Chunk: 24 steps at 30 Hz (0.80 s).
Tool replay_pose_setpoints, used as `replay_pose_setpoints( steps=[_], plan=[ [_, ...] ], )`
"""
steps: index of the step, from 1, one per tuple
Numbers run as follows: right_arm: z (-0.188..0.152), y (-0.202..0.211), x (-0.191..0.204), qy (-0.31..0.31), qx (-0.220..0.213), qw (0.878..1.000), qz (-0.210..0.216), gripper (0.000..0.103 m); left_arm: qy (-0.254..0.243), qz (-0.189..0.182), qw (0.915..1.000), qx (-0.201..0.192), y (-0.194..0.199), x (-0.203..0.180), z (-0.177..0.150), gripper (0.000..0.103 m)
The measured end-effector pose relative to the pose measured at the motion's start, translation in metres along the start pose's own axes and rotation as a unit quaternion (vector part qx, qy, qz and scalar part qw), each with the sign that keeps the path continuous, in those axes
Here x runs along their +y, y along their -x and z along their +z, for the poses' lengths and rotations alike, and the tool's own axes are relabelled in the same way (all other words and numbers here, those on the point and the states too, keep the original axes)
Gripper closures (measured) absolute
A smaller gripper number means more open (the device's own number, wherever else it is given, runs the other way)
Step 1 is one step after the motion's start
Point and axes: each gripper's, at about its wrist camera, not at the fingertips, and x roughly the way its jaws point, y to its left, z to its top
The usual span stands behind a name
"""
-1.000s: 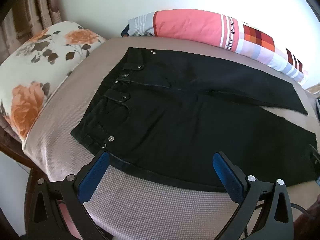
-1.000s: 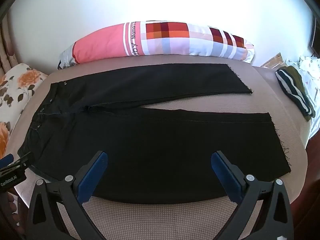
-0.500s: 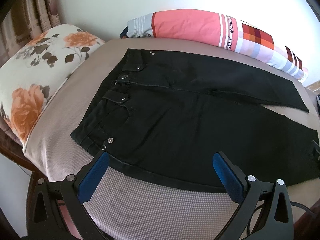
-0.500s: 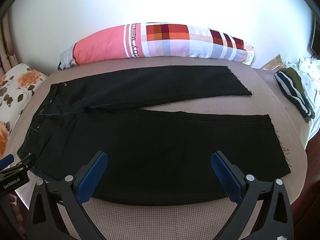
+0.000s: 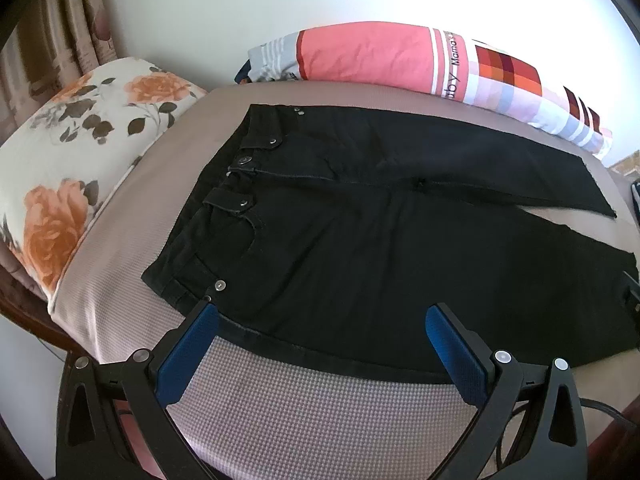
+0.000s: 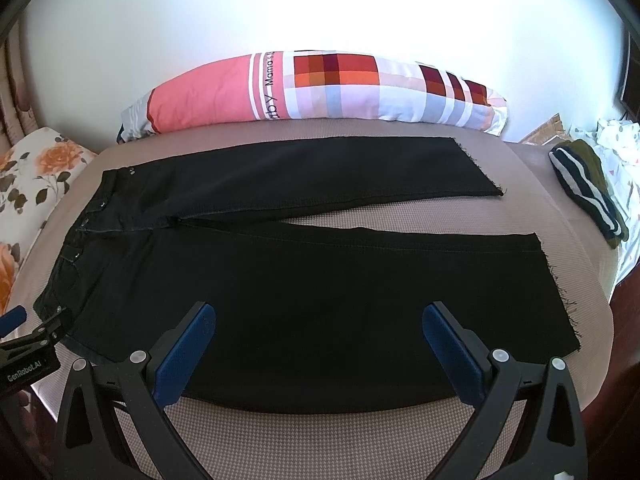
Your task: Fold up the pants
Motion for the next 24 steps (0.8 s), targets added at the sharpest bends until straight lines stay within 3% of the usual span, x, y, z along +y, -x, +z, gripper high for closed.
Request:
replay_pose_setpoints(
  steps=[24],
  plan=[
    [-0.0012, 0.0043, -0.0002, 0.003, -0.016, 1.000, 0.002, 0.000, -0.001, 0.001, 1.0000, -0.002, 0.0011, -0.0017, 0.0003, 0.000]
  ],
)
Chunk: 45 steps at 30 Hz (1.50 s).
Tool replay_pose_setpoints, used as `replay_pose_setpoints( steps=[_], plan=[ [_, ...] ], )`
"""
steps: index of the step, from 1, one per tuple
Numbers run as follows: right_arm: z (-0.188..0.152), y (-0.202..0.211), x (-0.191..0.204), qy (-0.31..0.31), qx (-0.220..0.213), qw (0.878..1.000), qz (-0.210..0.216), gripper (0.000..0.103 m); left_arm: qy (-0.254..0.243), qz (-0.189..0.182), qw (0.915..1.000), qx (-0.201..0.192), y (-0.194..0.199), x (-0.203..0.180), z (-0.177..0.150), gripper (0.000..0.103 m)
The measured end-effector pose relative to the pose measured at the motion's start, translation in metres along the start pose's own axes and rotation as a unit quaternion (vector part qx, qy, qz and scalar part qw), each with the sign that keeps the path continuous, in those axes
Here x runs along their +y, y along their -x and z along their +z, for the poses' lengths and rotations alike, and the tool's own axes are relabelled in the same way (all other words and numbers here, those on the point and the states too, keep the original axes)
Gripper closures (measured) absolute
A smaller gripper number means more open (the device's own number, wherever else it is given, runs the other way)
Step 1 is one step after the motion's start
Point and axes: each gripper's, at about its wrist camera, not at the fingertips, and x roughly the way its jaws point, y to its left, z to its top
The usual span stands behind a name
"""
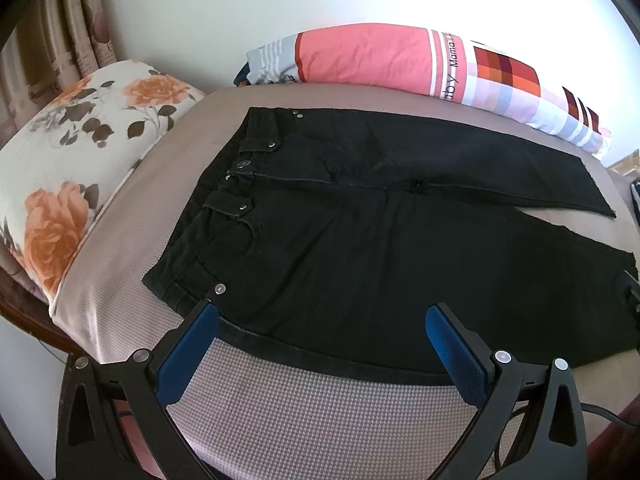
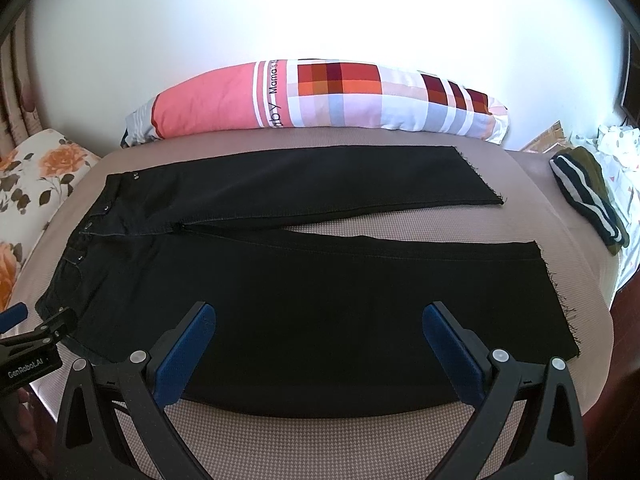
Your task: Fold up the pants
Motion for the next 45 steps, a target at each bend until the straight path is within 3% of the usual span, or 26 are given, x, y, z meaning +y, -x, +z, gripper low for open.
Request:
replay_pose_setpoints(
  steps=[17, 22, 27, 31, 35, 38, 41, 43, 45],
  plan=[
    [0.001, 0.001, -0.001, -0.001, -0.001, 1.000, 0.005, 0.000, -0.007, -0.001, 1.0000, -0.002, 0.001, -0.001, 0.005, 0.000],
    [0.004, 0.000, -0.006, -0.008, 0.002, 1.000, 0.024, 0.000, 0.001, -0.019, 0.9998, 0.003, -0.002, 0.004, 0.012, 0.000],
    [0.016, 0.003, -0.011, -0.003, -0.020, 0.999, 0.038, 0.000, 0.023, -0.045, 0.9987, 0.007, -0.010, 0.027, 0.038, 0.000],
    [0.033, 0.000, -0.018, -0.013, -0.022, 0.998, 0.059, 0.000, 0.049, -0.056, 0.9972, 0.006, -0.024, 0.062, 0.077, 0.001],
    [0.053, -0.014, -0.029, -0.045, -0.009, 0.992, 0.118, 0.000, 0.074, -0.084, 0.9937, 0.002, -0.051, 0.102, 0.124, 0.001],
    [0.066, -0.028, -0.034, -0.081, -0.004, 0.986, 0.145, 0.000, 0.087, -0.111, 0.9899, 0.009, -0.081, 0.127, 0.156, 0.010],
    [0.077, -0.045, -0.032, -0.093, 0.005, 0.986, 0.140, 0.000, 0.108, -0.135, 0.9845, 0.029, -0.119, 0.148, 0.181, 0.025],
    [0.082, -0.057, -0.027, -0.092, 0.012, 0.987, 0.131, 0.000, 0.128, -0.170, 0.9761, 0.044, -0.152, 0.163, 0.197, 0.040],
    [0.086, -0.072, -0.019, -0.087, 0.027, 0.988, 0.122, 0.000, 0.138, -0.198, 0.9687, 0.057, -0.174, 0.170, 0.205, 0.042]
  ],
)
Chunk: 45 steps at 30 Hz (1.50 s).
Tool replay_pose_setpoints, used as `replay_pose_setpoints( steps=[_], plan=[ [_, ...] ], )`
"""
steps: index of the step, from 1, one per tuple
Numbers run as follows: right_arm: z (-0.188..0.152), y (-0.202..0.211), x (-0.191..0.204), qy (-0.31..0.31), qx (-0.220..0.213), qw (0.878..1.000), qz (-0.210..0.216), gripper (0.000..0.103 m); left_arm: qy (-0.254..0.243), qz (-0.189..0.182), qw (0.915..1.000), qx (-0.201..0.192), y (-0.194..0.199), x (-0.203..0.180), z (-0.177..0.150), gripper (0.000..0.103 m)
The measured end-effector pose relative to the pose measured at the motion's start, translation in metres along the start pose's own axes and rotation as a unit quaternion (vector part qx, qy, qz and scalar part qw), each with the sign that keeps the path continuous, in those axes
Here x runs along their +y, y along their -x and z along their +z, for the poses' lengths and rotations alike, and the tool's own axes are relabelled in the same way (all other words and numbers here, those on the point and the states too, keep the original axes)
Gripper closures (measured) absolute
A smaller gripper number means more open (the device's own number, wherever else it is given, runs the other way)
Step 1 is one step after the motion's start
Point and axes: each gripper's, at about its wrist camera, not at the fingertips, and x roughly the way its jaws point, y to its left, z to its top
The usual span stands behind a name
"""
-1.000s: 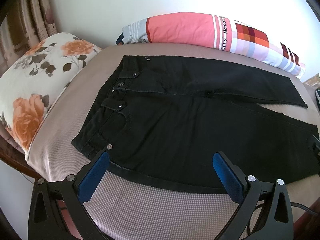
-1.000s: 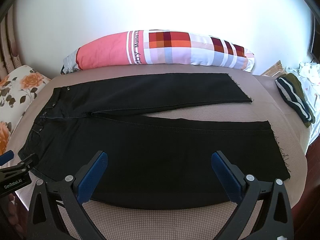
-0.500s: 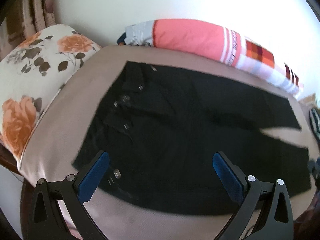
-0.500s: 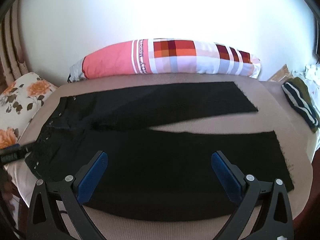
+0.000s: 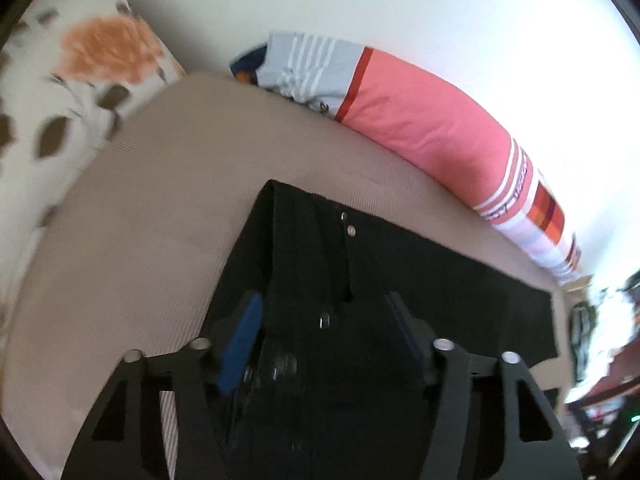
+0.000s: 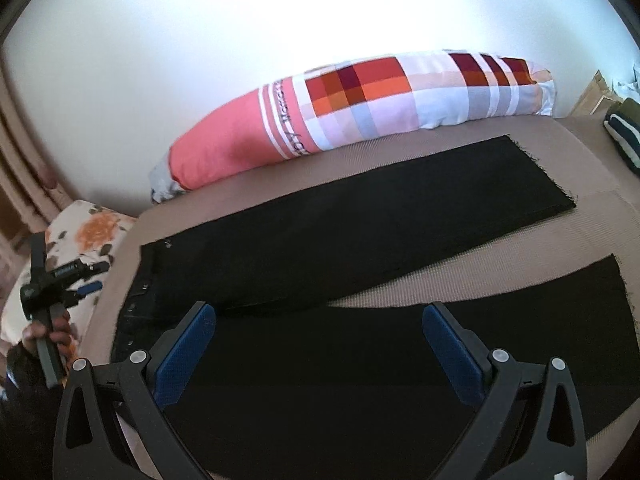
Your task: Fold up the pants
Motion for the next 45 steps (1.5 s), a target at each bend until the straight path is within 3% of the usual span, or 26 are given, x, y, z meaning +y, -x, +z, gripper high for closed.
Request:
replay_pose_setpoints(
  steps=[4, 10, 12, 15, 20, 26, 32, 34, 35, 41, 43, 45],
  plan=[
    [0.002, -0.027, 0.009, 0.004, 0.026, 1.000, -0.006, 0.000, 0.027, -0.053, 0.9980, 0.023, -0.036, 0.028, 0.030, 0.046],
    [0.004, -0.070, 0.023, 0.006, 0.060, 0.998, -0.006, 0.000, 0.053, -0.072, 0.9949, 0.047, -0.072, 0.057, 0.055, 0.048],
    [0.005, -0.080, 0.027, 0.007, 0.067, 0.998, -0.006, 0.000, 0.051, -0.083, 0.9937, 0.055, -0.079, 0.060, 0.058, 0.053],
    [0.008, -0.095, 0.033, 0.016, 0.073, 0.997, -0.007, 0.000, 0.051, -0.115, 0.9895, 0.072, -0.091, 0.063, 0.064, 0.065],
    [0.016, -0.112, 0.045, 0.028, 0.077, 0.997, 0.001, 0.000, 0.036, -0.134, 0.9868, 0.084, -0.108, 0.057, 0.071, 0.070],
    [0.031, -0.131, 0.055, 0.044, 0.074, 0.996, 0.031, 0.000, 0.046, -0.204, 0.9740, 0.089, -0.124, 0.054, 0.084, 0.071],
    [0.056, -0.157, 0.069, 0.118, 0.081, 0.988, 0.060, 0.000, 0.051, -0.208, 0.9734, 0.082, -0.138, 0.048, 0.084, 0.072],
    [0.070, -0.167, 0.073, 0.156, 0.091, 0.981, 0.074, 0.000, 0.049, -0.194, 0.9774, 0.069, -0.133, 0.044, 0.082, 0.091],
    [0.075, -0.171, 0.073, 0.166, 0.093, 0.979, 0.078, 0.000, 0.039, -0.182, 0.9807, 0.060, -0.128, 0.042, 0.081, 0.093],
    [0.119, -0.206, 0.075, 0.258, 0.128, 0.952, 0.105, 0.000, 0.001, -0.205, 0.9786, 0.009, -0.079, 0.015, 0.074, 0.095],
    [0.132, -0.219, 0.079, 0.295, 0.146, 0.937, 0.118, 0.000, -0.026, -0.219, 0.9754, -0.011, -0.056, 0.003, 0.069, 0.095],
    [0.145, -0.234, 0.083, 0.330, 0.179, 0.914, 0.151, 0.000, -0.048, -0.234, 0.9709, -0.023, -0.036, -0.004, 0.064, 0.095]
  ],
)
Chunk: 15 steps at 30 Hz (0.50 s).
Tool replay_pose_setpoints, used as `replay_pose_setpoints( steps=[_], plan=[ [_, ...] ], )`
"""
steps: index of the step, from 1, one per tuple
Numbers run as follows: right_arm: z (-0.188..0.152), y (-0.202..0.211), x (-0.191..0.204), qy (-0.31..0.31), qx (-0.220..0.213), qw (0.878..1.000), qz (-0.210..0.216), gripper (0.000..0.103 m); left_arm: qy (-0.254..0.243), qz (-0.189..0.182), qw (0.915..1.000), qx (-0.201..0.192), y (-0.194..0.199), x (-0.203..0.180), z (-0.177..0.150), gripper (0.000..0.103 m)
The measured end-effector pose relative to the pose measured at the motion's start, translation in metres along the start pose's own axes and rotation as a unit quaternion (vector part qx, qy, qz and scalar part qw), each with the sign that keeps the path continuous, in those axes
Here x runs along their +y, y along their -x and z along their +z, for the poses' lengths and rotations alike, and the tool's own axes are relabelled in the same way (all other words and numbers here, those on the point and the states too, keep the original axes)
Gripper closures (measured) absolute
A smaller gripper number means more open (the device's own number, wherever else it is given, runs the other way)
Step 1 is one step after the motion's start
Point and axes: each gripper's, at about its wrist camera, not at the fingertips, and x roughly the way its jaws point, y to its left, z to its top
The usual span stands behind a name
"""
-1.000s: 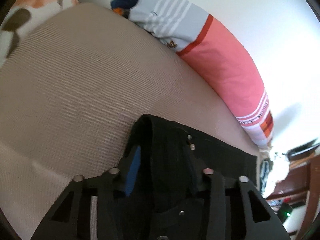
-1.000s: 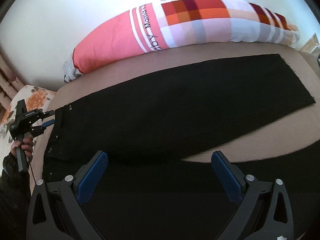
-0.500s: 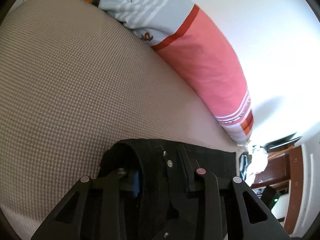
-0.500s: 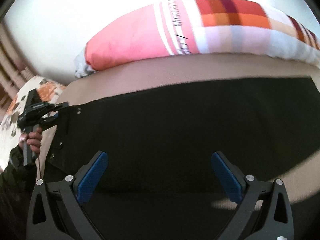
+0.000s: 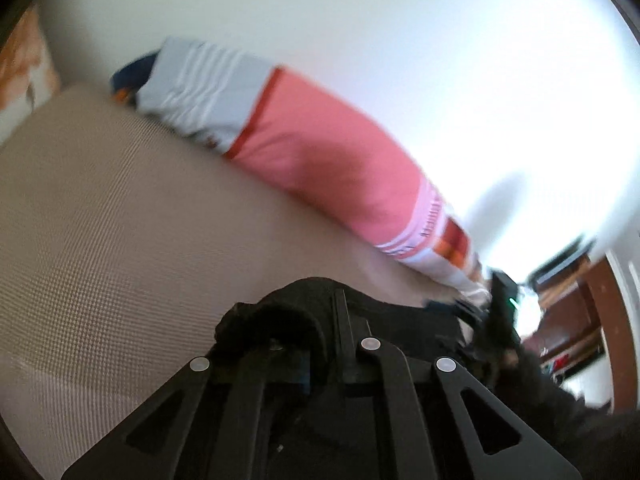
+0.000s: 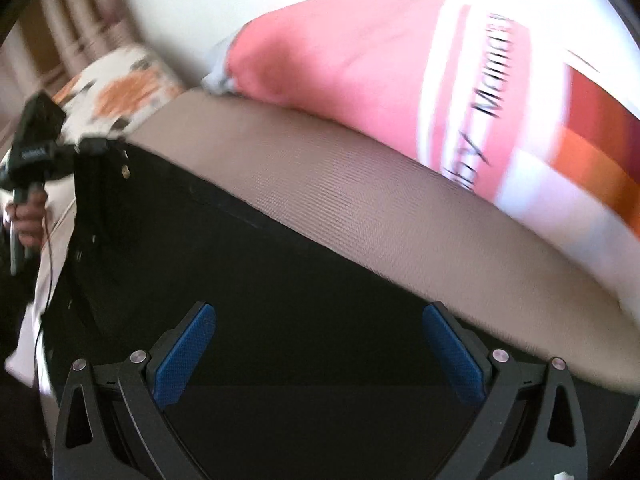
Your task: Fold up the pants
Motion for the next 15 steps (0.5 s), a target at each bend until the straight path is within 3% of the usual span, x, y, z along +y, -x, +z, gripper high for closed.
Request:
replay_pose_setpoints(
  steps=[4, 7, 12, 14, 15],
  plan=[
    [0.020, -0.015, -0.011, 0.058, 0.056, 0.996, 0.046, 0.000, -0.033, -0.021, 0.9991, -0.017, 0.024, -0.017, -0.006, 0.095],
    [0.032, -0.028, -0.017, 0.094, 0.100, 0.987, 0.088, 0.008, -0.047, -0.027, 0.9981, -0.028, 0.035, -0.025, -0.009, 0.095],
    [0.036, -0.049, -0.027, 0.134, 0.174, 0.967, 0.133, 0.034, -0.042, -0.014, 0.9985, -0.033, 0.037, -0.027, -0.012, 0.095],
    [0.028, -0.051, -0.031, 0.146, 0.197, 0.960, 0.136, 0.055, -0.038, -0.010, 0.9987, -0.034, 0.038, -0.027, -0.013, 0.095],
    [0.023, -0.052, -0.034, 0.153, 0.205, 0.958, 0.131, 0.058, -0.038, -0.008, 0.9987, -0.034, 0.039, -0.027, -0.013, 0.095]
  ],
)
